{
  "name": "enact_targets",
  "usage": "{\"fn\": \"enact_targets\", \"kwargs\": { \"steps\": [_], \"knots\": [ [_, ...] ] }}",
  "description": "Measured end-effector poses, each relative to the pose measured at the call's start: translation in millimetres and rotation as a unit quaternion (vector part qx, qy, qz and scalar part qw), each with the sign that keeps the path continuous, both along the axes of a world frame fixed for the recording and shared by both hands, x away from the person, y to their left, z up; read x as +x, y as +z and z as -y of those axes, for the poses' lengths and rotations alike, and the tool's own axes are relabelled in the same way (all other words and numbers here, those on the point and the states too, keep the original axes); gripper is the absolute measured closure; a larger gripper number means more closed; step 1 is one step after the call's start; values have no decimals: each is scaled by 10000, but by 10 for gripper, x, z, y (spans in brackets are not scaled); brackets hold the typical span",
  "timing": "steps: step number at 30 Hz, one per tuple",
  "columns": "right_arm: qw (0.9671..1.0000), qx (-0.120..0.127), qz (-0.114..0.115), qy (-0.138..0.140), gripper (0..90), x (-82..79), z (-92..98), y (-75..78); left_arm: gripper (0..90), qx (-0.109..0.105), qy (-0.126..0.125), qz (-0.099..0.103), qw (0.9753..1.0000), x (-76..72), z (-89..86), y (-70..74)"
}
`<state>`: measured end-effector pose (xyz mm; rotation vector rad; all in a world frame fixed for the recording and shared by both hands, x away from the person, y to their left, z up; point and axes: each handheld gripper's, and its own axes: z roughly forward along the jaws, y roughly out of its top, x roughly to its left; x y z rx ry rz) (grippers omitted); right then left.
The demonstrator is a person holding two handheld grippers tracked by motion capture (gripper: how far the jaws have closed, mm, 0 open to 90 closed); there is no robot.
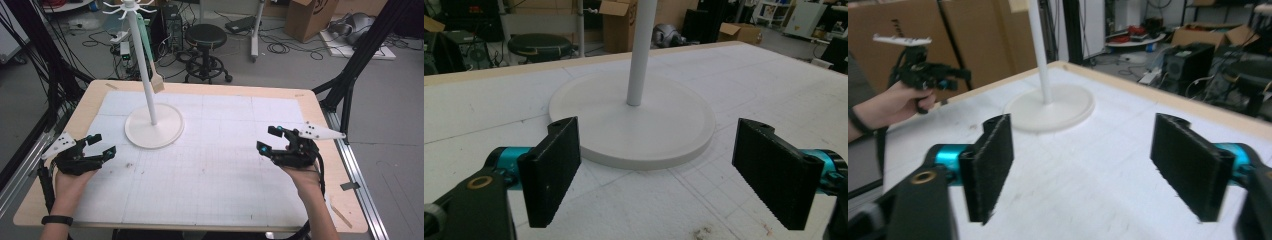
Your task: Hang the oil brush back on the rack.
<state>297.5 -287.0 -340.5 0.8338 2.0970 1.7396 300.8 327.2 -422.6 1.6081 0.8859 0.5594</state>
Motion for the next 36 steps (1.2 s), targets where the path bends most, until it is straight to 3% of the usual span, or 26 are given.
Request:
{"fn": "enact_targets", "kwargs": {
  "steps": [3, 5, 7, 12, 18, 21, 30, 36],
  "knots": [
    [10000, -13, -59, -18, 183, -98, 145, -243, 195, -24, -5, 28, 10000, -7, -5, 6],
    [10000, -37, -82, -22, 169, -115, 170, -298, 195, -40, -20, 17, 10000, -10, -4, 8],
    [9997, -173, -120, -119, 160, -138, 226, -454, 185, -29, -42, 21, 10000, -10, 0, 5],
    [9990, -174, -238, -346, 153, -133, 320, -571, 181, 42, -60, -14, 10000, -4, 12, -7],
    [9972, -87, -443, -591, 152, -132, 443, -675, 182, 181, -62, -111, 9998, 18, 32, -34],
    [9962, -209, -569, -626, 151, -107, 459, -753, 185, 216, -75, -130, 9997, 21, 41, -40],
    [9960, -310, -576, -605, 151, -106, 406, -778, 185, 186, -106, -118, 9997, 28, 56, -45],
    [9955, -241, -629, -668, 149, -100, 429, -791, 186, 183, -119, -145, 9997, 32, 64, -50]
  ]
}}
